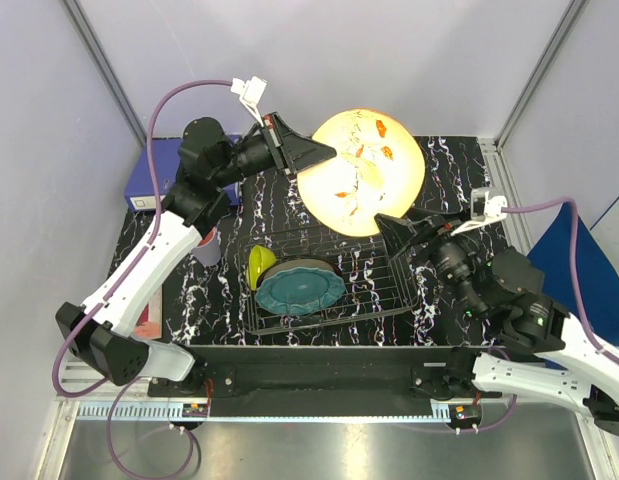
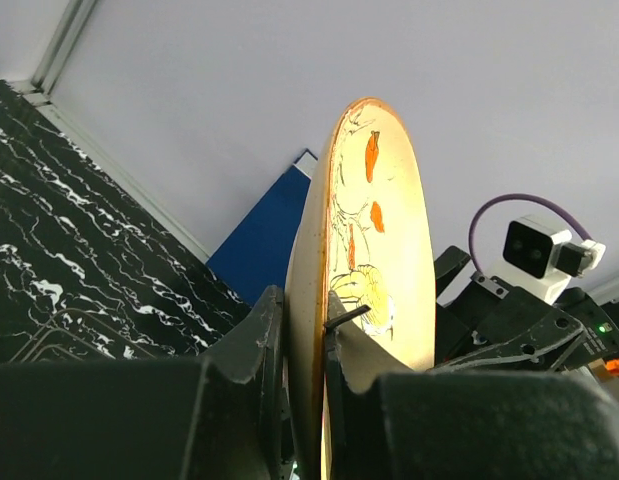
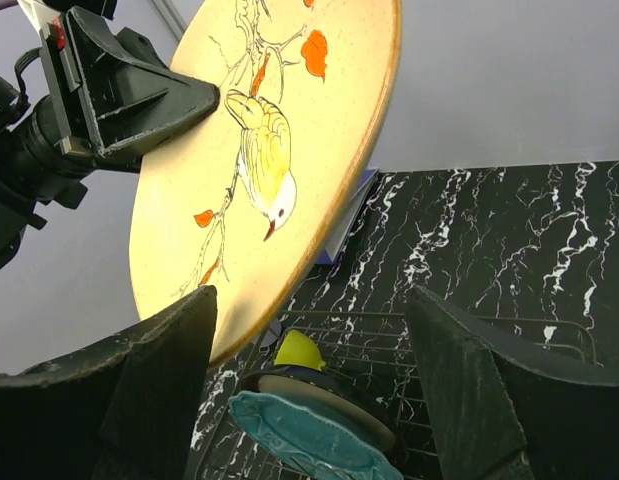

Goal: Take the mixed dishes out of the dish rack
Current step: Pick up the plate from the dish rack.

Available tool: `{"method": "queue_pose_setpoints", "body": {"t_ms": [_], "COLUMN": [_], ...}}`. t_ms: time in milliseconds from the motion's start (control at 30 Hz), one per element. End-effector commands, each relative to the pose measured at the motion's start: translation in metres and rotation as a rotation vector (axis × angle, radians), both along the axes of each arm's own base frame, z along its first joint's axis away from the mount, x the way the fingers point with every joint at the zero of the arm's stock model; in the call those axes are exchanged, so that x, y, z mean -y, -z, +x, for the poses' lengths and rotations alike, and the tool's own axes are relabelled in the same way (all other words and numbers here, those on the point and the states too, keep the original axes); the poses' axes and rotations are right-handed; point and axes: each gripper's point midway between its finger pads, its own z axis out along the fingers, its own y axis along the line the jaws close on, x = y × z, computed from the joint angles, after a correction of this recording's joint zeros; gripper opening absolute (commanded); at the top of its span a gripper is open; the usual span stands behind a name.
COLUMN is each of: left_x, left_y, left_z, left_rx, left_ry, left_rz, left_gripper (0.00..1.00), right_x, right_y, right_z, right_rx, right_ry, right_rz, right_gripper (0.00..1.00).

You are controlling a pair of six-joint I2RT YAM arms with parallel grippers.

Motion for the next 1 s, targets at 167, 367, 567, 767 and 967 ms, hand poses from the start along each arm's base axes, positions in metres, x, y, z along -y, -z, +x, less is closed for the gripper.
{"method": "queue_pose_setpoints", "body": {"t_ms": [167, 367, 567, 767, 967], "left_x": [-0.013, -0.014, -0.019, -0.032, -0.053], "left_y": [-0.052, -0.044, -0.042, -0.041, -0.041], "left_z": [-0.035, -0.036, -0.03, -0.01, 0.009], "left_rx": [0.157, 0.161, 0.173, 0.172, 0.151], "left_ry": [0.068, 0.061, 0.012, -0.121, -0.242], "left_rz": [-0.145, -0.135, -0.119, -0.12, -0.126], "left_gripper": [0.0, 0.0, 0.0, 0.81, 0.99], "right_x": [-0.016, -0.032, -0.043, -0.047, -0.048], "right_y": [-0.04, -0.038, -0.03, -0.027, -0.027], "right_z": [0.016, 0.039, 0.051, 0.067, 0.08], "right_rx": [0.077, 0.048, 0.016, -0.032, -0.05], "right_ry": [0.016, -0.017, -0.016, 0.033, 0.049], "right_rz": [0.065, 0.087, 0.078, 0.037, 0.032], "right_gripper": [0.8, 0.43, 0.0, 0.0, 0.0]}}
